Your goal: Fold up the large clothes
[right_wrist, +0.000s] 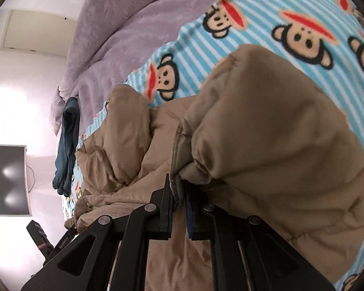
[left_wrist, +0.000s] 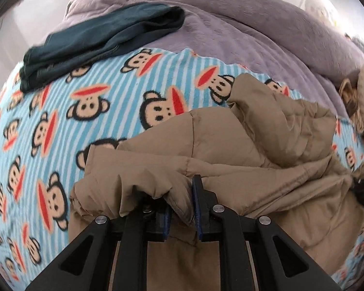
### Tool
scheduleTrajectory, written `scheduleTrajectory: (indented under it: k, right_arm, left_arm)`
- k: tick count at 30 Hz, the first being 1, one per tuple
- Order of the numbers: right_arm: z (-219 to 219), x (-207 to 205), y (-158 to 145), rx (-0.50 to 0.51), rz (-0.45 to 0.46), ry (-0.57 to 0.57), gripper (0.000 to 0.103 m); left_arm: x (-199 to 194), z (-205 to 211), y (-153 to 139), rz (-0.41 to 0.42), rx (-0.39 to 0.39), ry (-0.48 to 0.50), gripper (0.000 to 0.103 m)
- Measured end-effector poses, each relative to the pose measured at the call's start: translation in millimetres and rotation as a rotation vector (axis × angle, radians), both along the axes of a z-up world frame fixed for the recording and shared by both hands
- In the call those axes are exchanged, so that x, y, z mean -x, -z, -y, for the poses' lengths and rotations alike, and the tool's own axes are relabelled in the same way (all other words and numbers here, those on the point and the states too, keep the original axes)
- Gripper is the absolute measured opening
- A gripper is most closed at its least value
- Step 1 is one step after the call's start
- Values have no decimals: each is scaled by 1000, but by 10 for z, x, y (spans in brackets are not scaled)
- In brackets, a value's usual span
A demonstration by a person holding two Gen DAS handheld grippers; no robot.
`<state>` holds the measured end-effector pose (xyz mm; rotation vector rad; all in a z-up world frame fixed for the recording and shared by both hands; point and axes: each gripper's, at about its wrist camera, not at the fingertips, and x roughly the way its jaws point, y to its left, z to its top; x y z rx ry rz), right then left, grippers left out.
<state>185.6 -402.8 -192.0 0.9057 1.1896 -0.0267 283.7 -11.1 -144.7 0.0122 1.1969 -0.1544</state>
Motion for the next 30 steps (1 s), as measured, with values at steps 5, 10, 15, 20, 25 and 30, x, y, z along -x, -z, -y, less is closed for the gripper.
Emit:
scheduleTrajectory:
  k: [5,10,15,20,25,30]
  right_arm:
    - [-1,6,-67,24,23,-48,12]
    - [0,35,-313,95,70,-106,57]
    - [56,225,-576,159,137,-136,73]
    - [229,552,-617,378,102,-98,73]
    - [723,632,-348,299,28,46,73]
    - [887,499,-4,111,-18,101,30]
  left_arm:
    - [121,-35,-152,44,15,45,46]
    - [250,-52,-389,104,29,53,72]
    - [348,-30,-547,155,-1,70,72]
    - [379,-209,-525,178,-52,57,72]
    - [63,-710,-124,13,121,-101,72]
    - [-73,-643,81,-36,139,-58,39]
